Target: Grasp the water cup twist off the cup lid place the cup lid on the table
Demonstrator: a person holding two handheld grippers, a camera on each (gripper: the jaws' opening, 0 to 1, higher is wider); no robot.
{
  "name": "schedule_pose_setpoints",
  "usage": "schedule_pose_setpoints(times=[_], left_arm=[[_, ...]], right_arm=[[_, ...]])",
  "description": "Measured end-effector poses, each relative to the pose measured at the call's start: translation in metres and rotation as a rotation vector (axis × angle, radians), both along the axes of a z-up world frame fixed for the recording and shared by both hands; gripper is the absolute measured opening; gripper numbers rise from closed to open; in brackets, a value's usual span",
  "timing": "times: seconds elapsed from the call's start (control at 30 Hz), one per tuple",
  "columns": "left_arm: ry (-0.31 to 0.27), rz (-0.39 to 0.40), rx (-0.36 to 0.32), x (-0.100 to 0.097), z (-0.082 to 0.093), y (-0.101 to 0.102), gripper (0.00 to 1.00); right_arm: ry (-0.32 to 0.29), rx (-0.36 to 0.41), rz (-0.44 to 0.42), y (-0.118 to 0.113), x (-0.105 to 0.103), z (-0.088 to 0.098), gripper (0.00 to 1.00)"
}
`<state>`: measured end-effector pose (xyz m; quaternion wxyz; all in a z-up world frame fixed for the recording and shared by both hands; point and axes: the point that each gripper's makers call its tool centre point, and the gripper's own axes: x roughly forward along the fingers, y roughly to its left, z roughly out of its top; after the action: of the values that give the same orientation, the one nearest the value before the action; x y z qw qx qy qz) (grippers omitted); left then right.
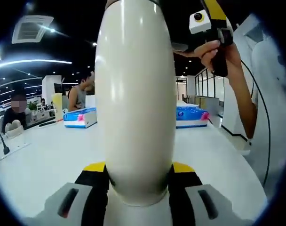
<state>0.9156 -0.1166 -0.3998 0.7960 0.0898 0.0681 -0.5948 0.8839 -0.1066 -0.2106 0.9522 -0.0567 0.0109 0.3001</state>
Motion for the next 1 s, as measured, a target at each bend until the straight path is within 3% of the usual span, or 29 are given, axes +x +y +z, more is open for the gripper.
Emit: schedule_pose_setpoints(times=[0.2, 0.4, 0.6, 0.77, 1.0], left_arm=[[-0.001, -0.001, 0.000, 0.000, 0.000, 0.001, 0.51], [-0.004, 0.000, 0.003, 0.001, 0.000, 0.002, 0.51], [-0.008, -0.001, 0.006, 0.001, -0.001, 0.003, 0.51], [-0.016, -0.002, 0.012, 0.001, -0.001, 0.003, 0.51], [-0.025, -0.002, 0.020, 0.002, -0.002, 0.003, 0.51]], right_arm=[[-0.008, -0.069, -0.038, 0.007, 0.000, -0.006, 0.85], [-0.045, -0.095, -0.041, 0.014, -0.002, 0.002, 0.84], [-0.049, 0.028, -0.151, 0.005, 0.008, 0.008, 0.81], [-0.037, 0.041, -0.185, 0.004, 0.012, 0.000, 0.79], [-0.028, 0.062, -0.154, 0.017, 0.015, -0.001, 0.76]])
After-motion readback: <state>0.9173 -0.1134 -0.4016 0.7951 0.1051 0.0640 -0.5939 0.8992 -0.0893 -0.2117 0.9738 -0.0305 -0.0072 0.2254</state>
